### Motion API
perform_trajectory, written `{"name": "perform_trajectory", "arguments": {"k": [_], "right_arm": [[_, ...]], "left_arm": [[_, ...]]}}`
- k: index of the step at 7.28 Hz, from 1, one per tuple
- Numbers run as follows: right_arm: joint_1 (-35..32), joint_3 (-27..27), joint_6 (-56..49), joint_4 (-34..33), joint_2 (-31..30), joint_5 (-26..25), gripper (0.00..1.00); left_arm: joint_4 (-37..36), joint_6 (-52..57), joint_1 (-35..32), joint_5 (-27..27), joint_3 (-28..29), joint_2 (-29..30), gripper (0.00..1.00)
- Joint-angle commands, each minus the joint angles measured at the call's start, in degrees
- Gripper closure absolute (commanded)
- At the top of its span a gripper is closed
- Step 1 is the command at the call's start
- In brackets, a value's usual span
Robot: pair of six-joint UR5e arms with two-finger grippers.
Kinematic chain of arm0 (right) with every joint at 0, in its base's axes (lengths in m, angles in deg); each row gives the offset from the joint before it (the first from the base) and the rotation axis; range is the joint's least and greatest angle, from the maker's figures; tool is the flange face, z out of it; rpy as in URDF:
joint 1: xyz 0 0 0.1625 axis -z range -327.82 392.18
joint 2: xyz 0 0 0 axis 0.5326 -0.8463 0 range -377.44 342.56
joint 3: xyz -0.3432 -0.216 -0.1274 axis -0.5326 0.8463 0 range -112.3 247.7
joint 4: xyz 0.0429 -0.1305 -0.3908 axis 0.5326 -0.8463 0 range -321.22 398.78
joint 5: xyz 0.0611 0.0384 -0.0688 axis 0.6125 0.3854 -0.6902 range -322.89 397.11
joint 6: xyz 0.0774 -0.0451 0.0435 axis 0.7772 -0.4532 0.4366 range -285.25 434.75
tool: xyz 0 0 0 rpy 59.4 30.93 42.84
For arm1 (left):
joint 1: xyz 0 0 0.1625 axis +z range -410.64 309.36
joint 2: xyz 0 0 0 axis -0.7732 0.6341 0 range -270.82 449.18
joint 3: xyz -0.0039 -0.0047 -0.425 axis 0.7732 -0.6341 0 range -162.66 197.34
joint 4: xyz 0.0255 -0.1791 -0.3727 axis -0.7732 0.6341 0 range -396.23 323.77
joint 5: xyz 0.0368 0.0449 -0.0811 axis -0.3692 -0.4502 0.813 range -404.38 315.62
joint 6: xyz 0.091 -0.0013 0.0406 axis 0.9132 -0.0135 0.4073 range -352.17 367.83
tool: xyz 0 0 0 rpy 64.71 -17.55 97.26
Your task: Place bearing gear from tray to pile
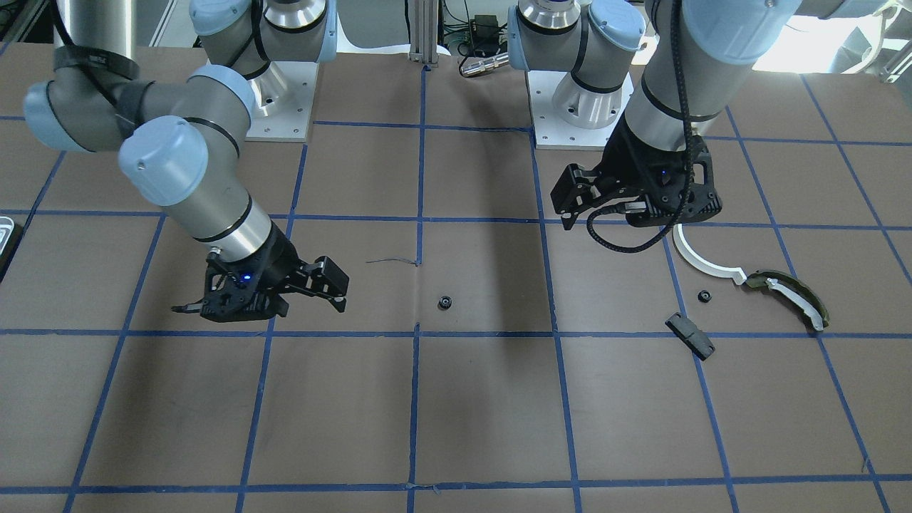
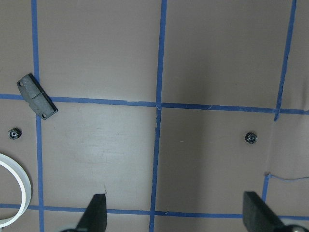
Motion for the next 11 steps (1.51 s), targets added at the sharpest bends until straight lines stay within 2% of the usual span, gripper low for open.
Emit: {"name": "perform_trajectory", "arguments": {"k": [1, 2, 3, 4, 5, 6, 7, 10, 11], "right_arm": [[1.99, 6.95, -0.43, 15.24, -3.43, -5.91, 0.00], [2.43, 9.24, 0.09, 21.49, -5.88, -7.40, 0.00], [2.43, 10.83, 0.44, 24.95, -6.86, -10.55, 0.00], [2.52, 11.19, -0.16, 27.77, -8.26, -14.58, 0.00], [3.04, 11.02, -0.43, 28.93, -8.71, -15.49, 0.00], [3.13, 10.93, -0.43, 28.94, -8.80, -15.15, 0.00], [3.22, 11.28, -0.17, 29.37, -9.07, -15.33, 0.00], [2.78, 11.99, 0.44, 30.68, -12.05, -15.41, 0.00], [2.78, 11.81, 0.53, 34.35, -13.62, -15.42, 0.00]], "left_arm": [[-9.86, -11.04, -8.44, -0.19, -4.12, 3.68, 0.01], [-17.15, -16.04, -10.31, -0.10, -8.85, 5.36, 0.00], [-27.32, -16.27, -12.50, -0.10, -13.60, 8.07, 0.00], [-33.60, -16.01, -13.74, -0.02, -15.99, 10.62, 0.00], [-34.10, -15.83, -14.28, 0.07, -16.19, 14.04, 0.00], [-34.62, -14.79, -15.41, -0.19, -15.93, 16.77, 0.08], [-35.93, -14.69, -15.95, -0.10, -15.76, 19.06, 0.08], [-40.85, -14.07, -17.44, -0.10, -15.67, 22.15, 0.08], [-41.22, -14.07, -17.44, -0.10, -15.67, 22.68, 0.08]]}}
